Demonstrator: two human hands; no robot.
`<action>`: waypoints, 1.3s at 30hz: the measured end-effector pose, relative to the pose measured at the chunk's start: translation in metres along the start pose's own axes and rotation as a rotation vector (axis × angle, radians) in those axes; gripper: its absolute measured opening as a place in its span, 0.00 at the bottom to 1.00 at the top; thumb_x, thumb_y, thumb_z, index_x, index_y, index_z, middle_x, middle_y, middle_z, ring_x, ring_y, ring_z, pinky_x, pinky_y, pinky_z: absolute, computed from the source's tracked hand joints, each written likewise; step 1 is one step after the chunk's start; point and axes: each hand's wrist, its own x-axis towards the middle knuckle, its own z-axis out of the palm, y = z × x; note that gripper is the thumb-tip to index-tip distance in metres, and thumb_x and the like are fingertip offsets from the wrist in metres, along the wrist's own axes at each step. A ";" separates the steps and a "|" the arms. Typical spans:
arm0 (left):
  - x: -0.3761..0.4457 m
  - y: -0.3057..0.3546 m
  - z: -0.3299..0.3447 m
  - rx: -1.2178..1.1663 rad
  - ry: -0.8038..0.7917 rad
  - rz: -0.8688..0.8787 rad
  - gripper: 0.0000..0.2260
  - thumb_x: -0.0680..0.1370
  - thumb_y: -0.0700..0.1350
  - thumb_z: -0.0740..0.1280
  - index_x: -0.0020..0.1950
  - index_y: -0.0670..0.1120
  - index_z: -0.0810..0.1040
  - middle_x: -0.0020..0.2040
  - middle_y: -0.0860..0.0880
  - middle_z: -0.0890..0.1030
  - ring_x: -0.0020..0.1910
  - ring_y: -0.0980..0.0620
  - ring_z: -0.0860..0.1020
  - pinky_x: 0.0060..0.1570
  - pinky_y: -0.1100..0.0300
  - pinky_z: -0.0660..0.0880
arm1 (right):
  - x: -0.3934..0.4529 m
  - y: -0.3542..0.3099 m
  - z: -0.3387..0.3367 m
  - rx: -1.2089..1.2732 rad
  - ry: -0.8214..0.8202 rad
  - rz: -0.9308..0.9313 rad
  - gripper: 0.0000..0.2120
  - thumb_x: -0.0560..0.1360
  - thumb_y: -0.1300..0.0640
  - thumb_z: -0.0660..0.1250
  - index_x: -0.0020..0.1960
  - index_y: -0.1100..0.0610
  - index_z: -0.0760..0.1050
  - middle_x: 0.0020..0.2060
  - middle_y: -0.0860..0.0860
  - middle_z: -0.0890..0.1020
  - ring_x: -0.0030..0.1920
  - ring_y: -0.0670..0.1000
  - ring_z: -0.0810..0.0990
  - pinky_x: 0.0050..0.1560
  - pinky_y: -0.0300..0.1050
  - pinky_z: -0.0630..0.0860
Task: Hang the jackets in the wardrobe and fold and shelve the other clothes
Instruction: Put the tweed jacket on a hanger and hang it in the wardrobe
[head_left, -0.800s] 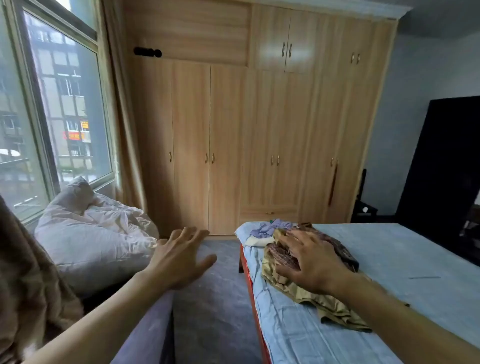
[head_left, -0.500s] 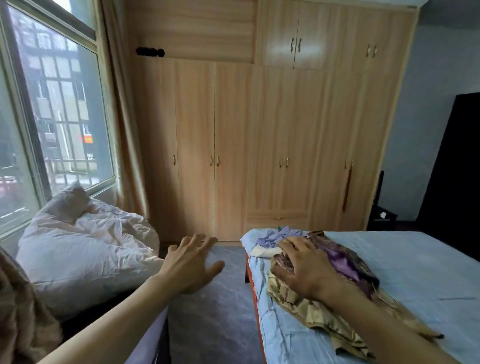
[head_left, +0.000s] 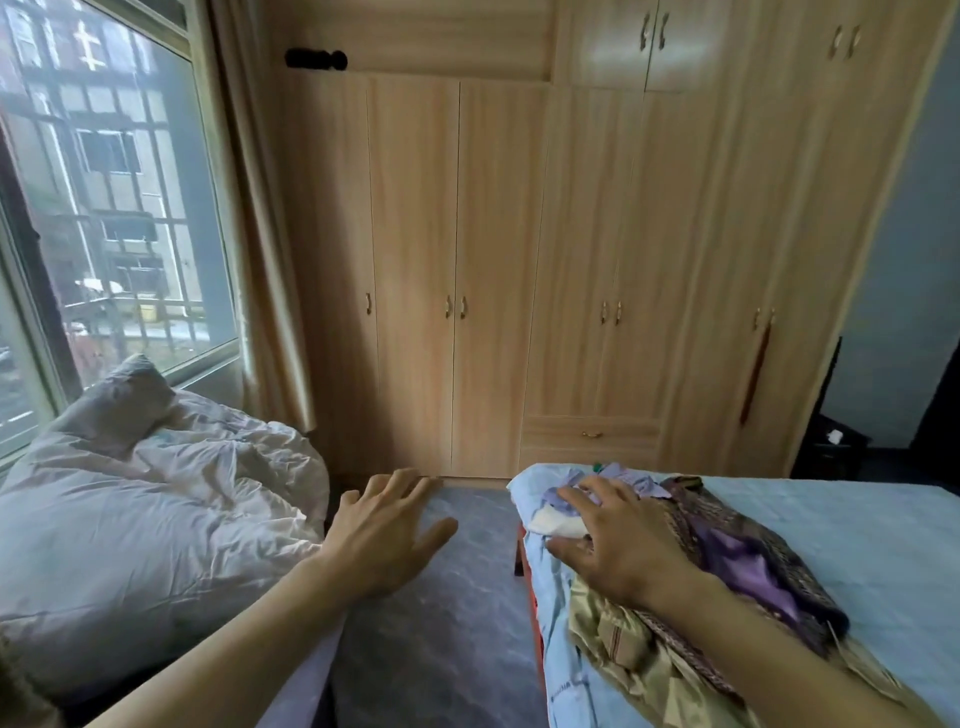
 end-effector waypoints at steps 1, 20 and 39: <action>0.011 -0.009 0.006 0.003 -0.013 0.009 0.42 0.68 0.77 0.35 0.77 0.60 0.56 0.77 0.55 0.60 0.74 0.49 0.62 0.68 0.45 0.64 | 0.014 -0.002 0.007 -0.004 -0.009 0.002 0.38 0.69 0.27 0.45 0.75 0.42 0.57 0.75 0.47 0.61 0.75 0.53 0.57 0.70 0.59 0.63; 0.263 -0.113 0.110 -0.083 -0.198 0.183 0.33 0.74 0.74 0.45 0.76 0.61 0.59 0.79 0.53 0.57 0.77 0.48 0.58 0.73 0.43 0.61 | 0.222 0.025 0.091 -0.091 -0.146 0.221 0.33 0.76 0.30 0.53 0.77 0.40 0.52 0.76 0.48 0.59 0.76 0.54 0.56 0.72 0.59 0.56; 0.577 0.020 0.228 -0.052 -0.256 0.560 0.32 0.75 0.72 0.45 0.74 0.59 0.64 0.75 0.56 0.66 0.71 0.51 0.66 0.67 0.50 0.65 | 0.368 0.266 0.160 0.033 0.021 0.586 0.37 0.69 0.28 0.47 0.71 0.46 0.66 0.66 0.49 0.73 0.66 0.56 0.71 0.63 0.56 0.70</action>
